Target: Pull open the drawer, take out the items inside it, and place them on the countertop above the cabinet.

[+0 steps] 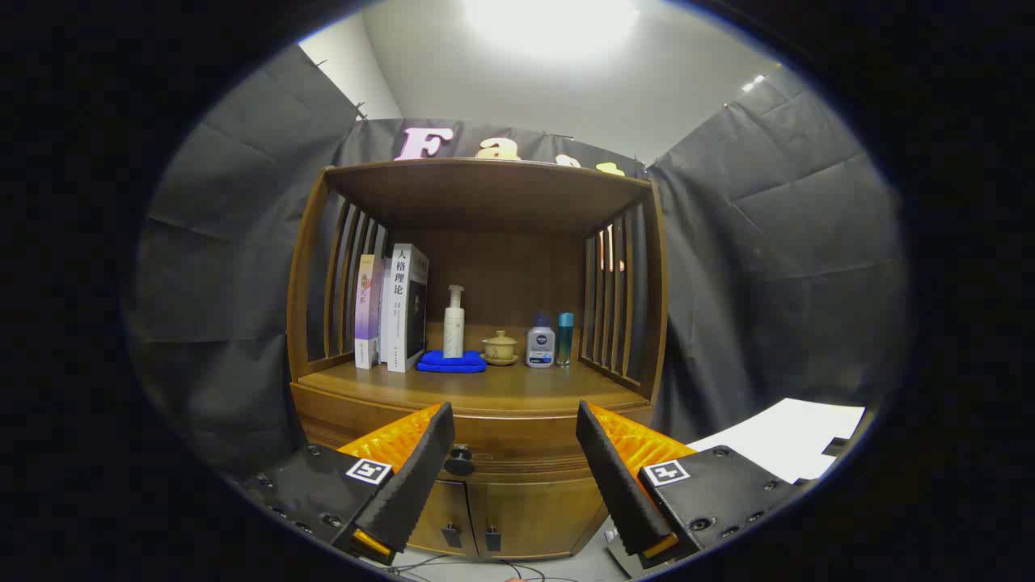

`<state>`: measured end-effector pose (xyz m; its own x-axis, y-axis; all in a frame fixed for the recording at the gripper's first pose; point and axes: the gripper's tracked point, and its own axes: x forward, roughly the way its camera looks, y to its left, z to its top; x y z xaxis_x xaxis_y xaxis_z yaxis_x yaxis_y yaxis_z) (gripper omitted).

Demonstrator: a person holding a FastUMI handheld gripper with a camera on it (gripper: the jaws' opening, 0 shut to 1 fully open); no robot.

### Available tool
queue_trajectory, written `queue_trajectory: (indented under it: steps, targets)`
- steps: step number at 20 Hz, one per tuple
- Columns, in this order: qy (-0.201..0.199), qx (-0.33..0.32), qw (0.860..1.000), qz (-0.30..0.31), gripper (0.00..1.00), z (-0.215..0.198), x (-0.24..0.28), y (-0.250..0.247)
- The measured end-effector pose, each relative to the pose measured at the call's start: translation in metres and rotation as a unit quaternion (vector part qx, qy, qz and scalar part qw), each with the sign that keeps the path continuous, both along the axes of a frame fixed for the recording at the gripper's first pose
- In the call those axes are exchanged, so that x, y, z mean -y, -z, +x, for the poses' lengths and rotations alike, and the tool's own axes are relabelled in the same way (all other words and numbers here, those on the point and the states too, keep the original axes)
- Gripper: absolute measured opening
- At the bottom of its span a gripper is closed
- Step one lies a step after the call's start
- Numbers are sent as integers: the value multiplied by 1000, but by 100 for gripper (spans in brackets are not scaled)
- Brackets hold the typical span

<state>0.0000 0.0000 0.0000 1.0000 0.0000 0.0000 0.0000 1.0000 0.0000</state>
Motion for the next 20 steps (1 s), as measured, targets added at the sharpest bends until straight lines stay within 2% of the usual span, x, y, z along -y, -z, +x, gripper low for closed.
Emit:
queue_trajectory:
  steps: [20]
  targets:
    - [-5,7,1000,-1,97,0,-3,-3]
